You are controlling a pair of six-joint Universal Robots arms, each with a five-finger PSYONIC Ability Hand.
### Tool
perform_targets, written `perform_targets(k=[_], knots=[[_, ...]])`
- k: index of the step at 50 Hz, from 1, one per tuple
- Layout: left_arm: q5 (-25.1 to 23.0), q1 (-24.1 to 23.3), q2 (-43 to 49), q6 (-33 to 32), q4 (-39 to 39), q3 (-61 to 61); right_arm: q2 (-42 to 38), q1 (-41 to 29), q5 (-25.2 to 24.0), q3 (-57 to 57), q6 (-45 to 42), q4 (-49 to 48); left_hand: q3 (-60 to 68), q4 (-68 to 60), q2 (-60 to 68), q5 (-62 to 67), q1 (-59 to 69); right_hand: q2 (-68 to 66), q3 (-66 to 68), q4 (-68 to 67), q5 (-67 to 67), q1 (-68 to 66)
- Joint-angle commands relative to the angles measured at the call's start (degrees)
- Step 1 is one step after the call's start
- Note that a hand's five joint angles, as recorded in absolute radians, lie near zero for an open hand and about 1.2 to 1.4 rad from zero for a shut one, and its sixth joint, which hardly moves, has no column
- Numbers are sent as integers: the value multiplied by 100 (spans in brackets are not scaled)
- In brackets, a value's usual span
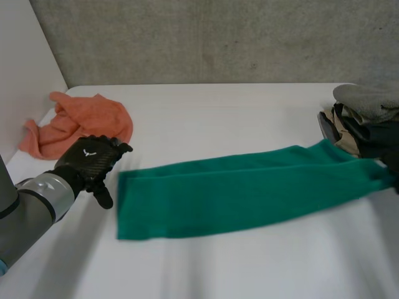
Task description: Fold the laundry.
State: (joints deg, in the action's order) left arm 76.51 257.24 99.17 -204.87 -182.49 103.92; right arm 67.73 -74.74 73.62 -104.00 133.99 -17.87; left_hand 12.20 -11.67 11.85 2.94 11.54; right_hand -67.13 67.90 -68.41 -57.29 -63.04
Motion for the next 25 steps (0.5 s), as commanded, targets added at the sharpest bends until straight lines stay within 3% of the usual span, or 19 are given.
perform_targets(k=[1,8,13,18,25], knots=[[-4,71,-82,0,3,58,-137,93,152,625,-953,748,-81,28,-46,-155,-15,-1287,1210,-1159,-1271,-1696],[5,194,-302,0,3,128,293,-1392,170,934,-760,504,-81,29,-46,-155,-15,-1287,1210,-1159,-1271,-1696],[-4,370,-626,61,-6,242,592,-3165,-460,943,-795,-75,-81,29,-46,-155,-15,-1287,1210,-1159,-1271,-1696],[-31,476,-890,175,3,392,22,-4556,-937,1022,-839,-463,-81,29,-46,-155,-15,-1287,1210,-1159,-1271,-1696],[-101,555,-1075,264,-6,603,-830,-5928,-911,1180,-1383,-490,-98,45,-63,-172,-32,-1287,1210,-1159,-1271,-1696]])
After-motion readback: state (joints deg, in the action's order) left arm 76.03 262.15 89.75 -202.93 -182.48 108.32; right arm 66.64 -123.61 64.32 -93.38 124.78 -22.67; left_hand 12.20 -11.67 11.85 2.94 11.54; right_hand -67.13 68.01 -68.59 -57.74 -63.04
